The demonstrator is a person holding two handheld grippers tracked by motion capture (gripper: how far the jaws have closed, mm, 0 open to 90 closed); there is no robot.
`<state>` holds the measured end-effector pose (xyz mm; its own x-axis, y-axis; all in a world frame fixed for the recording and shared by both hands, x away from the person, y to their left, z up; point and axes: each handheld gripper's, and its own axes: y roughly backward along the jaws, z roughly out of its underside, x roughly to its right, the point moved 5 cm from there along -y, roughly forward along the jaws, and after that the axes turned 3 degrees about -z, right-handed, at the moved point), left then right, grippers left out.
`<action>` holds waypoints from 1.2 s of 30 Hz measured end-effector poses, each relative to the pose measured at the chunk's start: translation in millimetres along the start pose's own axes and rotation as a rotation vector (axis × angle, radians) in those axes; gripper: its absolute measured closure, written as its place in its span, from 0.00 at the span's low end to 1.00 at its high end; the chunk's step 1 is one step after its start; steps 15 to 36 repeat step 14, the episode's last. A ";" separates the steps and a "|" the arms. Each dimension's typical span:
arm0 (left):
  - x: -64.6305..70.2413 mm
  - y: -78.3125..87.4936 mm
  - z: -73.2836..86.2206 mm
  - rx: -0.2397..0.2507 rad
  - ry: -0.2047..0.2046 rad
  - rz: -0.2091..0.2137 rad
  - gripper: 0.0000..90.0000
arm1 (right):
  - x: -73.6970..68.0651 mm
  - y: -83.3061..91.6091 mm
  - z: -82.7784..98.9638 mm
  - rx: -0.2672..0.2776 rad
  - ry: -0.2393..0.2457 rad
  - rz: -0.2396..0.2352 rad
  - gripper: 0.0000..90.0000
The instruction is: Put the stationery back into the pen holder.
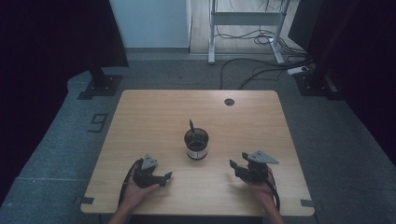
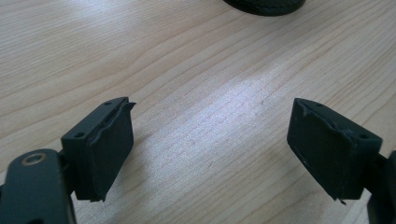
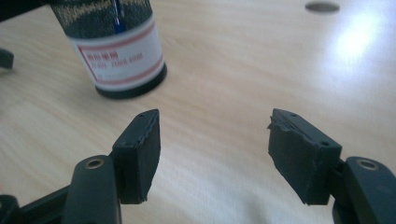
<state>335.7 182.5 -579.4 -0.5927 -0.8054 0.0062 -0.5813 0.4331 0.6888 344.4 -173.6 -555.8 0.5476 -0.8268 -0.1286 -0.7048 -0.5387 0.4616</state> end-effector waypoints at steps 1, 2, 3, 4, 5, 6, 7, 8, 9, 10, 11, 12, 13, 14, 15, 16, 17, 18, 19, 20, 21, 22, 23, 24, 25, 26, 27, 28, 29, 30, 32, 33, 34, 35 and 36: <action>0.0 0.0 0.0 0.000 0.000 0.000 0.16 | 0.0 0.0 0.0 0.000 0.000 0.000 0.37; 0.0 0.2 -0.1 0.001 0.000 0.000 0.16 | 0.4 1.4 2.7 -0.005 -0.004 0.002 0.37; 0.0 0.1 -0.1 0.001 0.000 0.000 0.16 | 1.4 3.6 7.4 -0.014 -0.006 0.008 0.37; 0.1 -0.3 0.2 -0.002 -0.002 0.002 0.16 | 2.7 5.6 11.4 -0.024 -0.008 0.013 0.37; 0.1 -0.3 0.2 -0.002 -0.002 0.002 0.16 | 3.4 6.1 12.5 -0.026 -0.008 0.018 0.37; 0.2 -0.4 0.1 -0.004 -0.003 0.003 0.16 | 4.5 6.5 13.4 -0.028 -0.008 0.022 0.37; 0.1 -0.3 0.1 -0.003 -0.002 0.003 0.16 | 5.5 6.4 13.7 -0.028 -0.012 0.025 0.37; 0.0 -0.3 0.2 -0.003 -0.002 0.003 0.16 | 6.2 6.1 13.6 -0.027 -0.015 0.026 0.37; -0.1 -0.2 0.2 -0.003 -0.002 0.002 0.16 | 6.5 5.7 13.3 -0.026 -0.016 0.028 0.37; -0.3 -0.2 0.3 -0.002 -0.002 0.002 0.16 | 6.5 5.3 13.0 -0.026 -0.015 0.029 0.37; -0.4 -0.1 0.3 -0.002 -0.001 0.001 0.16 | 6.3 5.2 12.8 -0.028 -0.014 0.028 0.37; -0.5 -0.2 0.3 -0.002 -0.001 0.001 0.16 | 6.0 5.2 12.7 -0.027 -0.014 0.027 0.37; -0.5 -0.2 0.3 -0.002 -0.001 0.001 0.16 | 6.0 5.2 12.7 -0.027 -0.014 0.027 0.37; -0.5 -0.2 0.2 -0.002 -0.001 0.001 0.16 | 5.9 5.5 12.7 -0.028 -0.012 0.027 0.37; -0.5 -0.2 0.2 -0.002 -0.001 0.001 0.16 | 5.9 5.5 12.7 -0.028 -0.012 0.027 0.37; -0.5 -0.2 0.2 -0.002 -0.001 0.001 0.16 | 5.9 5.5 12.7 -0.028 -0.012 0.027 0.37; -0.5 -0.2 0.2 -0.002 -0.001 0.001 0.16 | 5.9 5.5 12.7 -0.028 -0.012 0.027 0.37; -0.5 -0.2 0.2 -0.002 -0.001 0.001 0.16 | 5.9 5.5 12.7 -0.028 -0.012 0.027 0.37; -0.5 -0.2 0.2 -0.002 -0.001 0.001 0.16 | 5.9 5.5 12.7 -0.028 -0.012 0.027 0.37; -0.5 -0.2 0.2 -0.002 -0.001 0.001 0.16 | 5.9 5.5 12.7 -0.028 -0.012 0.027 0.37; -0.5 -0.2 0.2 -0.002 -0.001 0.001 0.16 | 5.9 5.5 12.7 -0.028 -0.012 0.027 0.37; -0.5 -0.2 0.2 -0.002 -0.001 0.001 0.16 | 5.9 5.5 12.7 -0.028 -0.012 0.027 0.37; -0.5 -0.2 0.2 -0.002 -0.001 0.001 0.16 | 5.9 5.5 12.7 -0.028 -0.012 0.027 0.37; -0.5 -0.2 0.2 -0.002 -0.001 0.001 0.16 | 5.9 5.5 12.7 -0.028 -0.012 0.027 0.37; -0.5 -0.2 0.2 -0.002 -0.001 0.001 0.16 | 5.9 5.5 12.7 -0.028 -0.012 0.027 0.37; -0.5 -0.2 0.2 -0.002 -0.001 0.001 0.16 | 5.9 5.5 12.7 -0.028 -0.012 0.027 0.37; -0.5 -0.2 0.2 -0.002 -0.001 0.001 0.16 | 5.9 5.5 12.7 -0.028 -0.012 0.027 0.37; -0.5 -0.2 0.2 -0.002 -0.001 0.001 0.16 | 5.9 5.5 12.7 -0.028 -0.012 0.027 0.37; -0.5 -0.2 0.2 -0.002 -0.001 0.001 0.16 | 5.9 5.5 12.7 -0.028 -0.012 0.027 0.37; -0.5 -0.2 0.2 -0.002 -0.001 0.001 0.16 | 5.9 5.5 12.7 -0.028 -0.012 0.027 0.37; -0.5 -0.2 0.2 -0.002 -0.001 0.001 0.16 | 5.9 5.5 12.7 -0.028 -0.012 0.027 0.37; -0.5 -0.2 0.2 -0.002 -0.001 0.001 0.16 | 5.9 5.5 12.7 -0.028 -0.012 0.027 0.37; -0.5 -0.2 0.2 -0.002 -0.001 0.001 0.16 | 5.9 5.5 12.7 -0.028 -0.012 0.027 0.37; -0.5 -0.2 0.2 -0.002 -0.001 0.001 0.16 | 5.9 5.5 12.7 -0.028 -0.012 0.027 0.37; -0.5 -0.2 0.2 -0.002 -0.001 0.001 0.16 | 5.9 5.5 12.7 -0.028 -0.012 0.027 0.37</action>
